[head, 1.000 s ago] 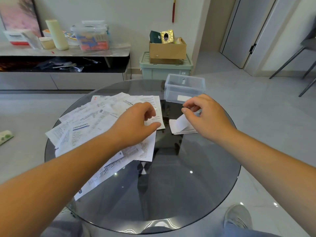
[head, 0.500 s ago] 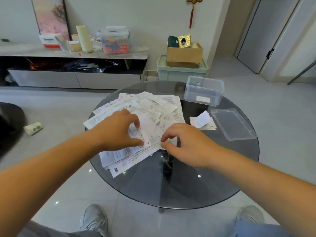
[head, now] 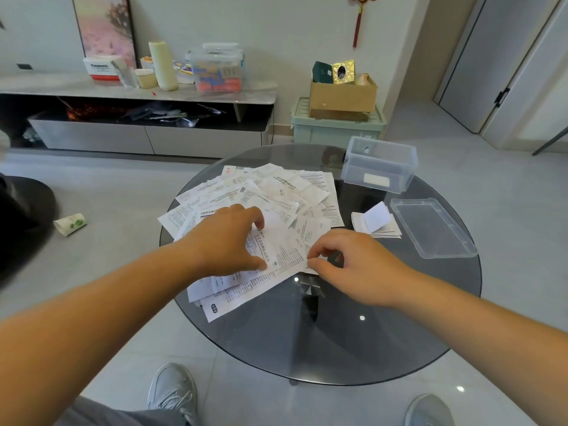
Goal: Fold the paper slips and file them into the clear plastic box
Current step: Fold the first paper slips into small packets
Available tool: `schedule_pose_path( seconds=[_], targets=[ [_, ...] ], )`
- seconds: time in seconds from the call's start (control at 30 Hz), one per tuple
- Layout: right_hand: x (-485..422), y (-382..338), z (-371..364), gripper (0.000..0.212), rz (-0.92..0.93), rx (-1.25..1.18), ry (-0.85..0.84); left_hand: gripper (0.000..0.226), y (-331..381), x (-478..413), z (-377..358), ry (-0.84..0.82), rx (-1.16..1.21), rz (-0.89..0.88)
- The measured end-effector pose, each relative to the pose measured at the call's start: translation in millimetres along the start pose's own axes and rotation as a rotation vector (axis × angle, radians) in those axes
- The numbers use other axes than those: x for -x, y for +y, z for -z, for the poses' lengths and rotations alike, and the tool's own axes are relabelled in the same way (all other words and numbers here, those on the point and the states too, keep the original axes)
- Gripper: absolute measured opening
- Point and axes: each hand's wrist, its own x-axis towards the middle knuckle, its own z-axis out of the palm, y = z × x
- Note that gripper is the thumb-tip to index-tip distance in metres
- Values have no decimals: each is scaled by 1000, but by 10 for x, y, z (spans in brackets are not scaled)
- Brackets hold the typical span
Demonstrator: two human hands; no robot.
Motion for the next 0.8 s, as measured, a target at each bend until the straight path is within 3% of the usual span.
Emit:
schedule_pose_path(
  seconds=[0.27,0.43,0.6,0.7,0.8],
  targets=[
    [-61,-33,-125,44,241,251,-164,86,22,61,-82,-65,-27,-117],
    [-67,-39,-158,50,242,277,-214,59,27,113,-78,-40,-58,-174],
    [-58,-27,-172,47,45,-45,-130,37,63,104,-38,33,12,-153],
    [-137,-58,-178,32,-112,-347,9,33,130,87,-76,80,96,-139],
    [-225,-151,-163,19,-150,-411,14,29,175,91,-151,79,60,-125]
  ],
)
